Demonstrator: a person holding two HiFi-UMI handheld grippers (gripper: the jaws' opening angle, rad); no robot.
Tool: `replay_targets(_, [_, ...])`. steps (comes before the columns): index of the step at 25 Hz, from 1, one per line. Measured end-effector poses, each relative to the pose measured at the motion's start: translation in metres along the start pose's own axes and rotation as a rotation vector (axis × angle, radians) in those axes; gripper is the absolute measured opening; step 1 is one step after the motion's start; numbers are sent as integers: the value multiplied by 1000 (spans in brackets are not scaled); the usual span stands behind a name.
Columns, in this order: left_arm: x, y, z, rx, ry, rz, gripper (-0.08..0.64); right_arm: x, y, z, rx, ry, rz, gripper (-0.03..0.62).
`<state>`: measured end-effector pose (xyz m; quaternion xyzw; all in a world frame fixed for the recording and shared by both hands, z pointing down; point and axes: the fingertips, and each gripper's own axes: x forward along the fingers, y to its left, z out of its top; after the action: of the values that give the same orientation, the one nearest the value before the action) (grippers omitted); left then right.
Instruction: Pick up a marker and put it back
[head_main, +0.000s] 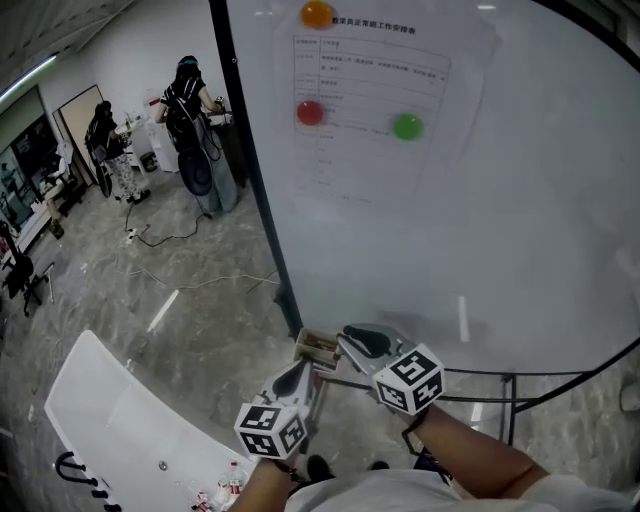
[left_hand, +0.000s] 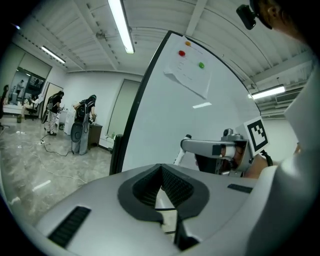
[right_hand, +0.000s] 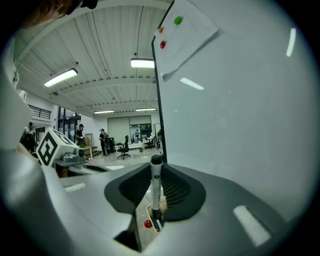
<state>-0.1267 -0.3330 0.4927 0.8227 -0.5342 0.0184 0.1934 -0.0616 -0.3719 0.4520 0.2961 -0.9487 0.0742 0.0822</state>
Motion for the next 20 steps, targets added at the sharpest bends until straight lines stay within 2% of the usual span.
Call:
replay_targets(8, [-20,-28,43,55,-95,-10,2,-53,27,69,-65,-110,24,67])
replay_targets(15, [-24,-52,55,111,-109,-18,2,-73,31,82,-63,-131,27,67])
replay_targets(20, [-28,-58,60,107,-142,-10,2,-78,32,84,-62,-138,35,67])
